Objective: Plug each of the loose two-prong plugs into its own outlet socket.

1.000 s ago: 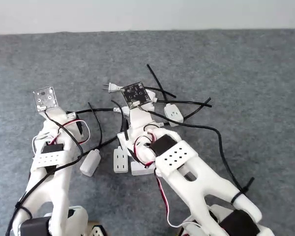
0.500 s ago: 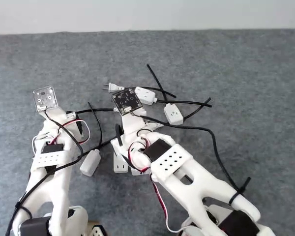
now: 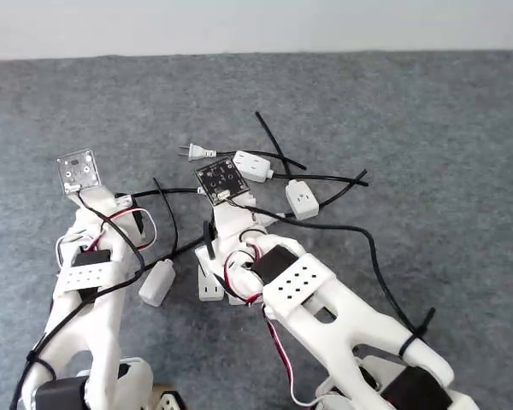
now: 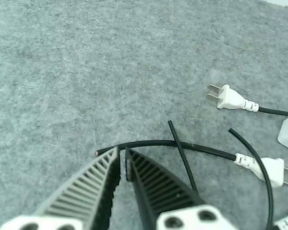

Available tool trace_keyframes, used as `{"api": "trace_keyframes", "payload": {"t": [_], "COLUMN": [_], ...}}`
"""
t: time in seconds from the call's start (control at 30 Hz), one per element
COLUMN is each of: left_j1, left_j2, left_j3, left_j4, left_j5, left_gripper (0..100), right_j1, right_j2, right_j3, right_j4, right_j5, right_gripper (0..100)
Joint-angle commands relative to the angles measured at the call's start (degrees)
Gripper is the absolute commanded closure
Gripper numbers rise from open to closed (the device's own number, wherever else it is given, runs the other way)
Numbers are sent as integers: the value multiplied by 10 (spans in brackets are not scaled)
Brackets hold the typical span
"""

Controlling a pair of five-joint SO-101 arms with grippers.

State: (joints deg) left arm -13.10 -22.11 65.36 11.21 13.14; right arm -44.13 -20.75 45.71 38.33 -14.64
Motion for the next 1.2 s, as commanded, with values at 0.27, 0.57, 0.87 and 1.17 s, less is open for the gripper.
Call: {"api": "trace_keyframes", "payload": {"t": [0.27, 0.57, 0.87, 1.17], "left_j1": [-4, -4, -4, 0], "left_j2": [-18, -18, -18, -13], "left_j3": [-7, -7, -7, -35], "left_j4": [-14, -13, -12, 52], "left_j5": [4, 4, 4, 4], "left_gripper": [986, 986, 986, 985], "right_j1": [-2, -2, 16, 79], "right_j2": [56, 88, 51, -84], "right_j3": [8, -21, 0, 16], "right_j4": [-57, -46, -46, 20], "right_j5": [-4, -4, -4, 32], "right_gripper": [991, 991, 991, 991]}}
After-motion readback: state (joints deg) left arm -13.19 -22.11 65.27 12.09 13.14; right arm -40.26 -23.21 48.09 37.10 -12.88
